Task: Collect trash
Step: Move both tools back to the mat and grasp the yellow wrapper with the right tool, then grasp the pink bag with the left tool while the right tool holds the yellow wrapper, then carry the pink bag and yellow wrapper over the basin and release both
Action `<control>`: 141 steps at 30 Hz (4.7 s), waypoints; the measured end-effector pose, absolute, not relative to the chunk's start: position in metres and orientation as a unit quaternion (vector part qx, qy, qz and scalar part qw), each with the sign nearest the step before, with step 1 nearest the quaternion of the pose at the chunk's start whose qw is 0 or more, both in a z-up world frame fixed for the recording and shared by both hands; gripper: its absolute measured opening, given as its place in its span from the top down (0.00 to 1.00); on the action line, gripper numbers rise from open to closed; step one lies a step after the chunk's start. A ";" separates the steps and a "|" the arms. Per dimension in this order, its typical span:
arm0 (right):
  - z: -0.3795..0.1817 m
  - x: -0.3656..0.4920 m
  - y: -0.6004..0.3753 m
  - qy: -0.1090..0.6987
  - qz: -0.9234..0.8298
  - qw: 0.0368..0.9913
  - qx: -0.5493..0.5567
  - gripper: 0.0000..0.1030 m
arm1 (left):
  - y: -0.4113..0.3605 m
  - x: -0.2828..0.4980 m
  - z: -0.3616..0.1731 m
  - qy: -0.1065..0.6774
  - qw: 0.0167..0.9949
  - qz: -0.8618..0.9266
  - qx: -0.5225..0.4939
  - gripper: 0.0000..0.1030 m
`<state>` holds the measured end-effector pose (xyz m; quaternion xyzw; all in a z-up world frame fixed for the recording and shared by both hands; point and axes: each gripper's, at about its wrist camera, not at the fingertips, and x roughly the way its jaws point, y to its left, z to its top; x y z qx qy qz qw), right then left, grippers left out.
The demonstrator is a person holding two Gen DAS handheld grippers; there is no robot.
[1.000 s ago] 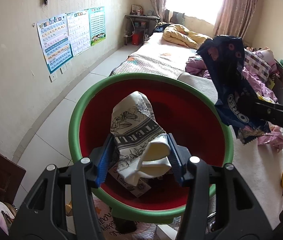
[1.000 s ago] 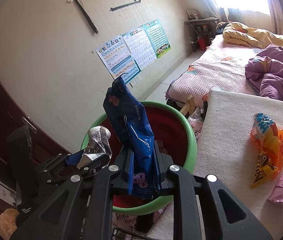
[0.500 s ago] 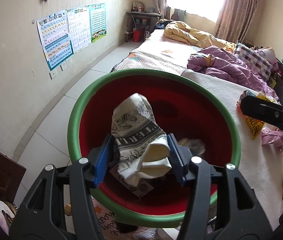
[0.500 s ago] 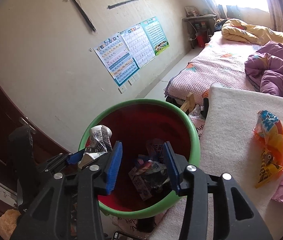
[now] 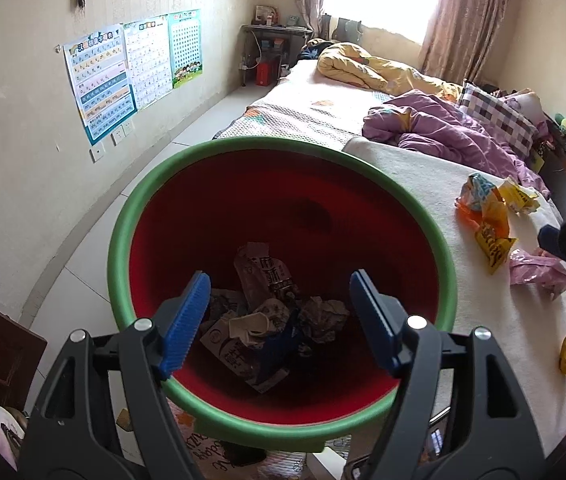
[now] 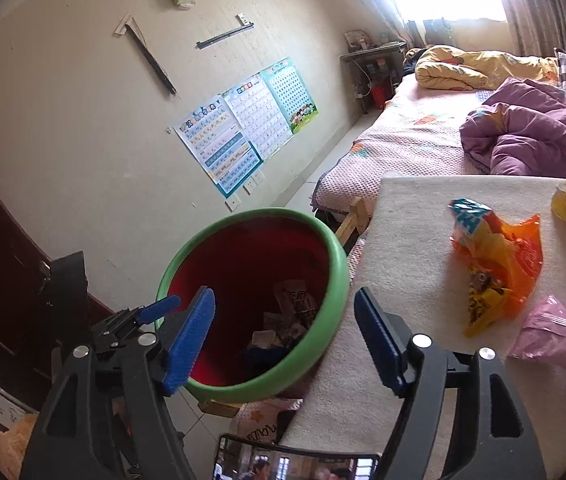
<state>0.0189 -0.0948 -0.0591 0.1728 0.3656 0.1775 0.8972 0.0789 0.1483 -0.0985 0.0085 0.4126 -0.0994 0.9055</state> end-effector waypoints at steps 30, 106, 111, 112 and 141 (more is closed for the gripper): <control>-0.129 -0.115 -0.319 0.472 0.082 0.868 0.127 0.71 | -0.115 0.037 -0.109 0.482 0.846 -0.222 -0.048 0.26; -0.053 -0.054 -0.240 0.368 0.199 0.904 0.091 0.68 | -0.029 -0.005 -0.054 0.366 0.926 -0.088 -0.040 0.74; -0.049 -0.047 -0.218 0.362 0.203 0.906 0.086 0.68 | -0.012 -0.002 -0.048 0.362 0.928 -0.080 -0.035 0.73; -0.047 -0.046 -0.213 0.361 0.203 0.906 0.085 0.68 | -0.010 -0.003 -0.047 0.360 0.929 -0.079 -0.033 0.73; -0.043 -0.016 -0.114 0.363 0.202 0.905 0.092 0.68 | 0.111 0.012 -0.045 0.357 0.931 -0.054 -0.042 0.73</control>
